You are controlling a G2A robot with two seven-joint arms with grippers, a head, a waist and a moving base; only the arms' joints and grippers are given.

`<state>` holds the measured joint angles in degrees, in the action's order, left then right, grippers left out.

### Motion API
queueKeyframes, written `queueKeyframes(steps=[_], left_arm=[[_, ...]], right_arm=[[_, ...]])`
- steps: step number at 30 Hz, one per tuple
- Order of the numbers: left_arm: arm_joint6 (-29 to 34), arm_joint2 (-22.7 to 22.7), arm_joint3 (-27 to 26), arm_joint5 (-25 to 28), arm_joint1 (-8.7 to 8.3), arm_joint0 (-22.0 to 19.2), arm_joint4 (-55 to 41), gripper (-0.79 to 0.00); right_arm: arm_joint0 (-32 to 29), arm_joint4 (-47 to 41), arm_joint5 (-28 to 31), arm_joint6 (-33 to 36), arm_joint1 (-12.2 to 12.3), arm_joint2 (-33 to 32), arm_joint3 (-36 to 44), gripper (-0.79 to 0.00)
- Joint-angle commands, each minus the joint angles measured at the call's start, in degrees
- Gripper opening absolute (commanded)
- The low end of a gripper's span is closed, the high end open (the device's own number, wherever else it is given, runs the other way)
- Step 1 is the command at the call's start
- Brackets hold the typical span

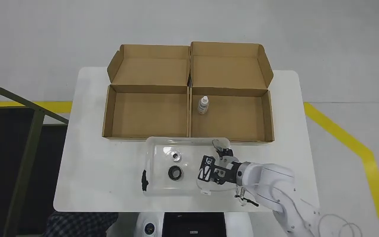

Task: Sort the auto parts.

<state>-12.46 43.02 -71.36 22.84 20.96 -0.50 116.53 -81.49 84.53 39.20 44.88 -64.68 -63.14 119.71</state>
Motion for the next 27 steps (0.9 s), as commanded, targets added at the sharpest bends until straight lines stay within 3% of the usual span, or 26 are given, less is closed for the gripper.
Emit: queueKeyframes(steps=[1, 6, 9, 11, 16, 24, 27], left_arm=[[0.0, 0.0, 0.0, 0.0, 0.0, 0.0, 0.0, 0.0], [0.0, 0.0, 0.0, 0.0, 0.0, 0.0, 0.0, 0.0], [0.0, 0.0, 0.0, 0.0, 0.0, 0.0, 0.0, 0.0], [0.0, 0.0, 0.0, 0.0, 0.0, 0.0, 0.0, 0.0], [0.0, 0.0, 0.0, 0.0, 0.0, 0.0, 0.0, 0.0], [0.0, 0.0, 0.0, 0.0, 0.0, 0.0, 0.0, 0.0], [0.0, 0.0, 0.0, 0.0, 0.0, 0.0, 0.0, 0.0]], right_arm=[[0.4, 0.4, -0.3, 0.5, 0.0, 0.6, -0.5, -0.022], [0.9, 1.9, -1.1, 1.8, -0.1, 2.2, -1.2, -0.074], [1.1, 2.6, -1.4, 2.2, -0.2, 3.1, -1.5, -0.191], [1.3, 3.2, -1.6, 2.5, -0.2, 3.5, -1.7, -0.219], [1.7, 4.5, -2.6, 3.3, -0.2, 4.3, -2.4, -0.206], [2.7, 5.9, -3.2, 4.2, -0.4, 5.7, -3.5, -0.459], [3.0, 6.3, -3.2, 4.7, -0.4, 6.3, -3.7, -0.594]])
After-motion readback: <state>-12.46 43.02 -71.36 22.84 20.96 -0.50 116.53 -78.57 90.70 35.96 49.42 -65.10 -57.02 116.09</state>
